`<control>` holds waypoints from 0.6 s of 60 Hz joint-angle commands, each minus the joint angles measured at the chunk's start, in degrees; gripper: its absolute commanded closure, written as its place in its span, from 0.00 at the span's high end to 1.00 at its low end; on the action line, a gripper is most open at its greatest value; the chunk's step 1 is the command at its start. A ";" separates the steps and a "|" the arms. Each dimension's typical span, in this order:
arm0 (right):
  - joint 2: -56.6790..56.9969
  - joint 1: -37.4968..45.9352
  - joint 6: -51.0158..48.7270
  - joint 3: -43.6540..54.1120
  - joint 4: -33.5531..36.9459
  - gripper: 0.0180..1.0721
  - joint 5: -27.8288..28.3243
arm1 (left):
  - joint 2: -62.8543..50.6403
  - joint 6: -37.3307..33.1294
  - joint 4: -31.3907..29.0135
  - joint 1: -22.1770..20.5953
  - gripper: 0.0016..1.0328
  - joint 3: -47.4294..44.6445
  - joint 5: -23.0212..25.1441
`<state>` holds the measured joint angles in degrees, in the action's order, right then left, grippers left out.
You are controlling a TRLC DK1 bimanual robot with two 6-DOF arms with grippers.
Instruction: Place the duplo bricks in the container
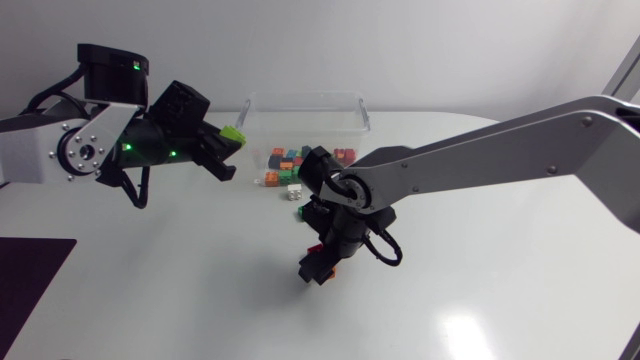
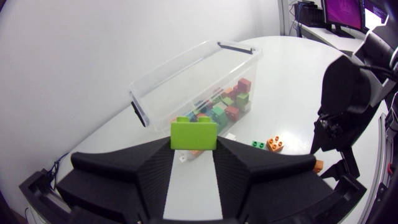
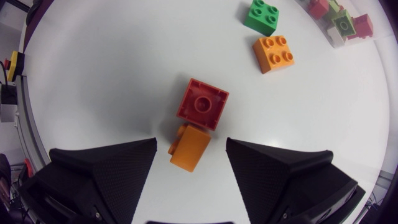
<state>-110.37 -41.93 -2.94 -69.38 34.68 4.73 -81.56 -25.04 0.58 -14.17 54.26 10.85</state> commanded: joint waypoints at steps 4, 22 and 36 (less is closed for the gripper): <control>-2.13 -0.43 1.36 -0.93 0.30 0.60 0.72 | -3.17 2.71 3.11 0.90 0.18 3.13 0.49; -1.87 0.01 1.18 0.04 -0.75 0.36 0.72 | -8.18 5.00 7.51 1.52 0.18 8.67 0.57; 3.05 3.17 0.57 1.71 -0.57 0.34 0.63 | -14.68 5.53 6.10 2.75 0.18 16.32 3.74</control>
<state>-110.30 -40.18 -2.96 -68.99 34.28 5.15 -93.06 -20.88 7.20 -12.34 66.63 12.95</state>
